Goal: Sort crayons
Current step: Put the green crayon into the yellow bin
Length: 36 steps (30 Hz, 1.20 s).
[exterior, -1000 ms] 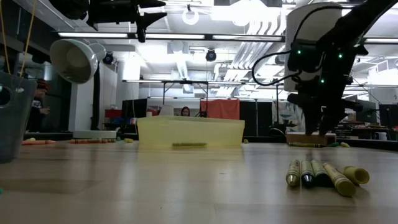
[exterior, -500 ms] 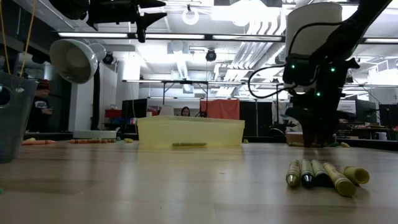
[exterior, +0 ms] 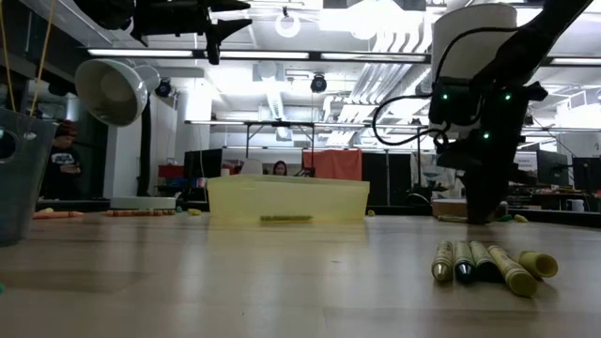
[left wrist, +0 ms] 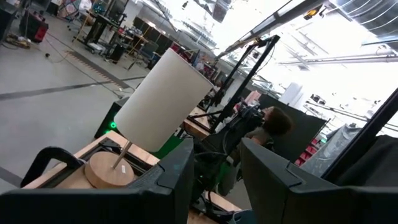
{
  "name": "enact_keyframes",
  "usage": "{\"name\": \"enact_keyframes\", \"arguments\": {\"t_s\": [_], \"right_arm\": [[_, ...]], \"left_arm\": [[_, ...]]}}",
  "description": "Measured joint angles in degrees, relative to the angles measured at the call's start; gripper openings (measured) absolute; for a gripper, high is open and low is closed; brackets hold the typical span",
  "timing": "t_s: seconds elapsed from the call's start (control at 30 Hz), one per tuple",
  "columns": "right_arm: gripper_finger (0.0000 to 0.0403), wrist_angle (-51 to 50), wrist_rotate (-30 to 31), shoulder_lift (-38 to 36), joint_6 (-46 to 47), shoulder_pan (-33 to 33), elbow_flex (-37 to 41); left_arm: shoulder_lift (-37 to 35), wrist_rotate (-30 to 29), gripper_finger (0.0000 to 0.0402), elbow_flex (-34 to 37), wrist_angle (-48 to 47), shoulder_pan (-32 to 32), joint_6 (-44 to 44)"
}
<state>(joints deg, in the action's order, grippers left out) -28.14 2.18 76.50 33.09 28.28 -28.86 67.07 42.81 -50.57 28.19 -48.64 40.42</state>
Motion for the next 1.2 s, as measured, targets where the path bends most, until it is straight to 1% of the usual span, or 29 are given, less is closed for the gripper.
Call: {"name": "enact_keyframes", "arguments": {"t_s": [0.2,0.3,0.4,0.53,0.6,0.67,0.73,0.83,0.9,1.03,1.13,1.2], "right_arm": [[0.0005,-2.5,-7.7,-4.3,3.8,-5.3,0.3],[0.0003,0.2,-9.7,-7.6,6.7,-8.2,0.3],[0.0002,6.2,-9.7,-10.6,10.3,-11.0,0.3],[0.0001,20.8,-9.1,-12.6,14.0,-13.3,0.2],[0.0001,27.7,-7.1,-12.5,14.5,-13.9,-0.7],[0.0001,32.1,-5.0,-11.9,12.6,-14.3,-2.7],[0.0001,33.4,-3.0,-10.8,8.7,-14.2,-5.6],[0.0001,33.7,-0.5,-8.3,0.3,-14.1,-11.4],[0.0001,33.6,0.8,-6.4,-5.9,-14.1,-15.4],[0.0001,33.6,0.9,-2.2,-15.8,-14.0,-23.2],[0.0001,33.7,-0.9,1.1,-20.5,-13.4,-28.3],[0.0,33.8,-3.8,3.4,-21.6,-12.6,-31.0]], "left_arm": [[0.0,0.2,0.0117,0.0,0.4,-0.1,0.0],[0.0,0.7,0.0117,0.0,0.4,-0.1,-0.1],[0.0,1.9,0.0117,0.0,0.4,-0.1,-0.1],[0.0,2.1,0.0117,0.0,0.4,-0.1,-2.4],[0.0,2.1,0.0117,0.0,0.4,-0.1,-3.9],[0.0,1.9,0.0117,0.0,0.4,-0.1,-5.4],[0.0,1.9,0.0117,0.0,0.3,-0.1,-6.6],[0.0,1.9,0.0117,0.0,0.2,-0.1,-7.0],[0.0,1.9,0.0117,0.0,1.6,-0.1,-5.0],[-0.8,1.9,0.0117,0.0,10.4,-1.6,4.1],[-1.9,1.9,0.0117,-0.1,15.3,-2.5,5.7],[-2.6,2.1,0.0117,0.0,14.9,-2.8,5.8]]}}
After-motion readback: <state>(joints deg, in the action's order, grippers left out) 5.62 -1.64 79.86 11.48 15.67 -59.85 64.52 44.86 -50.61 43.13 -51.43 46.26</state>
